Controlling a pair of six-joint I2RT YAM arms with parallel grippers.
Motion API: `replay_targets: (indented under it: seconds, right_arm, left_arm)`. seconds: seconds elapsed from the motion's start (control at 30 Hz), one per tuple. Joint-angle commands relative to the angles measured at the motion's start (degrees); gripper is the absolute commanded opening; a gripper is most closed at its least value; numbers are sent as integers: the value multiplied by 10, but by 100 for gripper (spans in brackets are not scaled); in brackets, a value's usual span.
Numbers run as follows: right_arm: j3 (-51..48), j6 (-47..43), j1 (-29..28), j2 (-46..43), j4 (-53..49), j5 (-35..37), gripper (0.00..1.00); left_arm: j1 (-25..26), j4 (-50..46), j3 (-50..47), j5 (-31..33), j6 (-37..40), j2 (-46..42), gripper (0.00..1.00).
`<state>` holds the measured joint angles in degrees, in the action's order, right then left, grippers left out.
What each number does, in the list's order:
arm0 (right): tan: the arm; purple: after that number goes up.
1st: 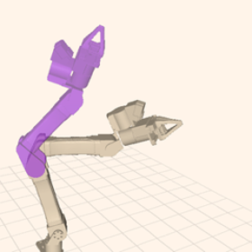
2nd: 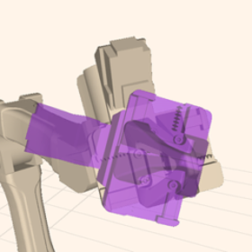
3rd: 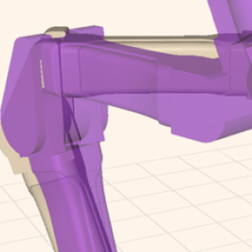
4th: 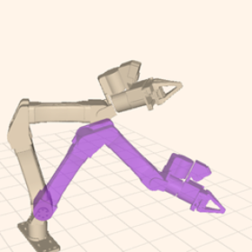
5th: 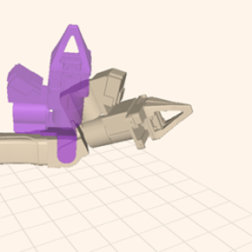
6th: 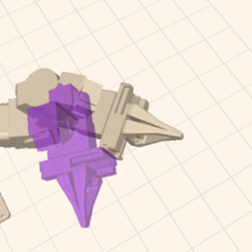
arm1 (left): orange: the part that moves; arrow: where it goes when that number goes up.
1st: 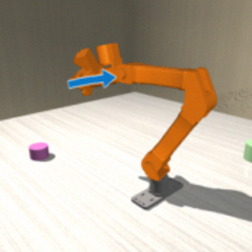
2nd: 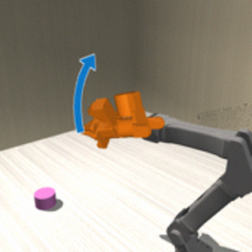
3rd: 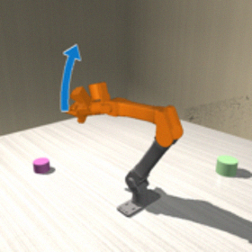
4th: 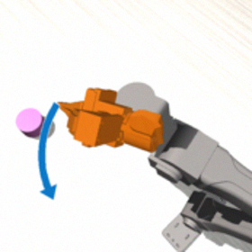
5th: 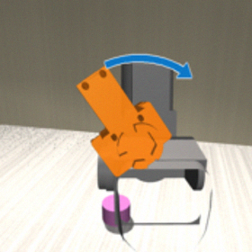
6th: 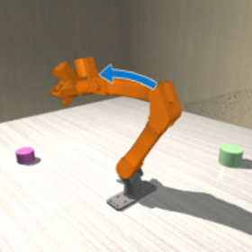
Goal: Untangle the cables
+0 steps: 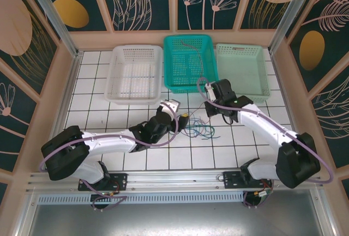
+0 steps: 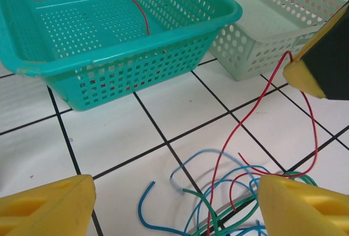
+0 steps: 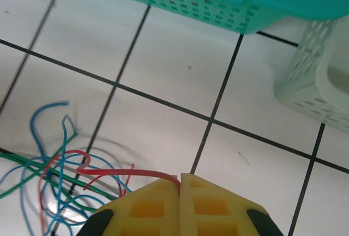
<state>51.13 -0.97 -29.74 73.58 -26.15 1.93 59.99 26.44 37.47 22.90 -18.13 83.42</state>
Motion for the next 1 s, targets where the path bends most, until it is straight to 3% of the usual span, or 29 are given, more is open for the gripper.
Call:
replay_targets:
  seconds: [0.0, 0.33, 0.53, 0.83, 0.97]
  right_arm:
    - [33, 0, -18, -22, -29, 3, 0]
    - [80, -17, -82, -26, -61, 55, 0]
    - [89, -32, -88, -51, -63, 57, 0]
    - [88, -57, -89, -82, -75, 46, 0]
    - [87, -64, -89, -92, -78, 48, 0]
  left_arm:
    - [-3, 36, 27, -16, 50, 12, 78]
    - [-6, 79, 82, -96, 152, 51, 76]
    - [-15, 77, 117, -90, 185, 87, 75]
    - [-30, 84, 145, -132, 193, 111, 54]
    - [-34, 90, 147, -160, 196, 110, 32]
